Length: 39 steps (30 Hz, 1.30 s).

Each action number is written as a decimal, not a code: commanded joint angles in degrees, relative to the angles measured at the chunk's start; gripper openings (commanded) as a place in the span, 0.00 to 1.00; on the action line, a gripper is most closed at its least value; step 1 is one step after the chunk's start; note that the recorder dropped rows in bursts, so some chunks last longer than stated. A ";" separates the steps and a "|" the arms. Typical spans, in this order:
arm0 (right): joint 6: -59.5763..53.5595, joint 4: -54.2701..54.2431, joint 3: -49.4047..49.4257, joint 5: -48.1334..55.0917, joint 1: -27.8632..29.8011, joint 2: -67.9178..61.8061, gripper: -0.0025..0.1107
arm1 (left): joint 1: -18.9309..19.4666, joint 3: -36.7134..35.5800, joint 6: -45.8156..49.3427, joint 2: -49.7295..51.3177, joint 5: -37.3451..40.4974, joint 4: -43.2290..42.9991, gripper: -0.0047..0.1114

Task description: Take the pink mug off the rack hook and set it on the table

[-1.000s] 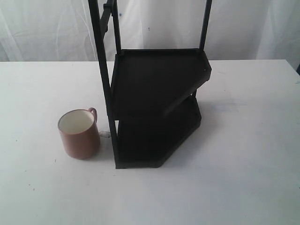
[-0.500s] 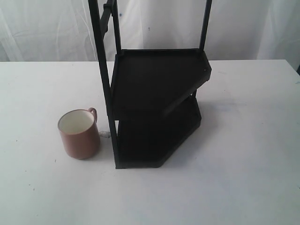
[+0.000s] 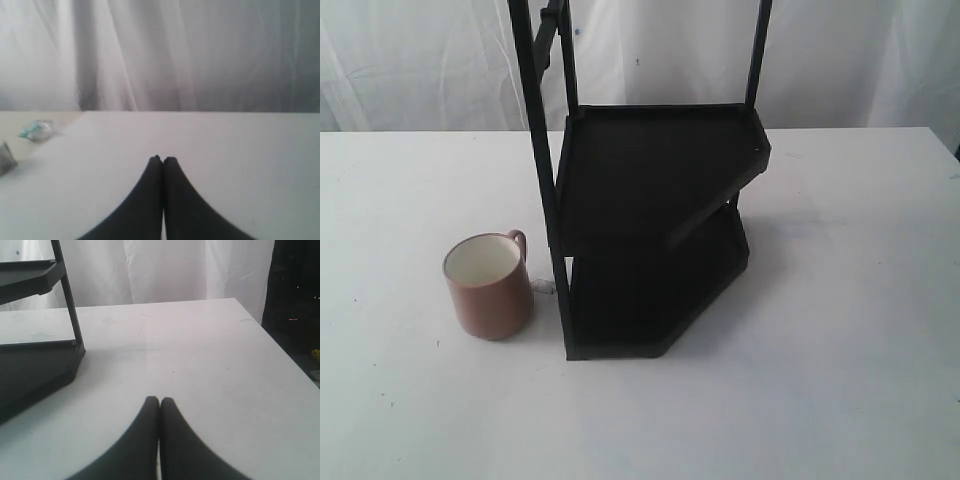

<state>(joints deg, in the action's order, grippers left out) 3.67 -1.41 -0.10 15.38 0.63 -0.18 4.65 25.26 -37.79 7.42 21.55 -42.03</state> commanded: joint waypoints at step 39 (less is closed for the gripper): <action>-0.05 -0.31 0.10 -0.19 -0.05 0.18 0.02 | 0.88 -25.26 30.03 -7.42 -2.87 38.58 0.04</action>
<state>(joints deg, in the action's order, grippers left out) 3.67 -1.45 -0.10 15.38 0.63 -0.18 6.00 0.21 -8.03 0.24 17.80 -3.95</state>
